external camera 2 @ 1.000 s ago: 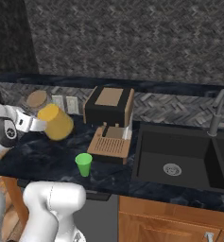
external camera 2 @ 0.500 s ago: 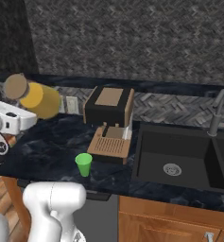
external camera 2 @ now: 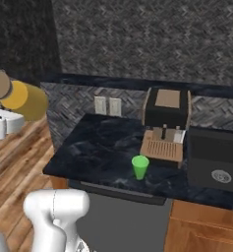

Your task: Place the pitcher and cup on the dining counter for serving.

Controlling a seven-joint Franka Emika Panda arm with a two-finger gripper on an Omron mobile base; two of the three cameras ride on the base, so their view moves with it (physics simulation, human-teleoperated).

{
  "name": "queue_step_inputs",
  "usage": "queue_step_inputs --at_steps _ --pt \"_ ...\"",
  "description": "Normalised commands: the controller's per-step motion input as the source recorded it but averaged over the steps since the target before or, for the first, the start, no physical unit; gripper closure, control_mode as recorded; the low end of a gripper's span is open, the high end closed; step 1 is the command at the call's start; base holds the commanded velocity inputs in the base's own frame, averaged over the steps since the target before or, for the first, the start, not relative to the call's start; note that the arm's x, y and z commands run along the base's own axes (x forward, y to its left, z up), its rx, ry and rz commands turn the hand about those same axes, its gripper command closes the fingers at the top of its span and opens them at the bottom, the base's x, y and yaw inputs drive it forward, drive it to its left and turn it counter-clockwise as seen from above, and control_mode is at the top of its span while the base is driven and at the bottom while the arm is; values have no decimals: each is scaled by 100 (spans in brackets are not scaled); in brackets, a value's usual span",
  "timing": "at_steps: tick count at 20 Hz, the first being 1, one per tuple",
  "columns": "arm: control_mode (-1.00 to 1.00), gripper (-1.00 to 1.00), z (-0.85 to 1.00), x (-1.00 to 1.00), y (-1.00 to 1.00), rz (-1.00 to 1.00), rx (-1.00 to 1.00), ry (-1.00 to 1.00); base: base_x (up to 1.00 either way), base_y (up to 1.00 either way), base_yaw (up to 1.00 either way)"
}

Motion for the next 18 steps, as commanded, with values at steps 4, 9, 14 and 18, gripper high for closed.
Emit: queue_step_inputs --at_steps 4,9,14,18 --pt "100 100 0 0 0 0 0 0 35 100 1" --pt "100 100 0 0 0 0 0 0 91 100 -1" --pt "100 100 0 0 0 0 0 0 92 100 -6" --pt "100 100 0 0 0 0 0 0 100 100 -18"
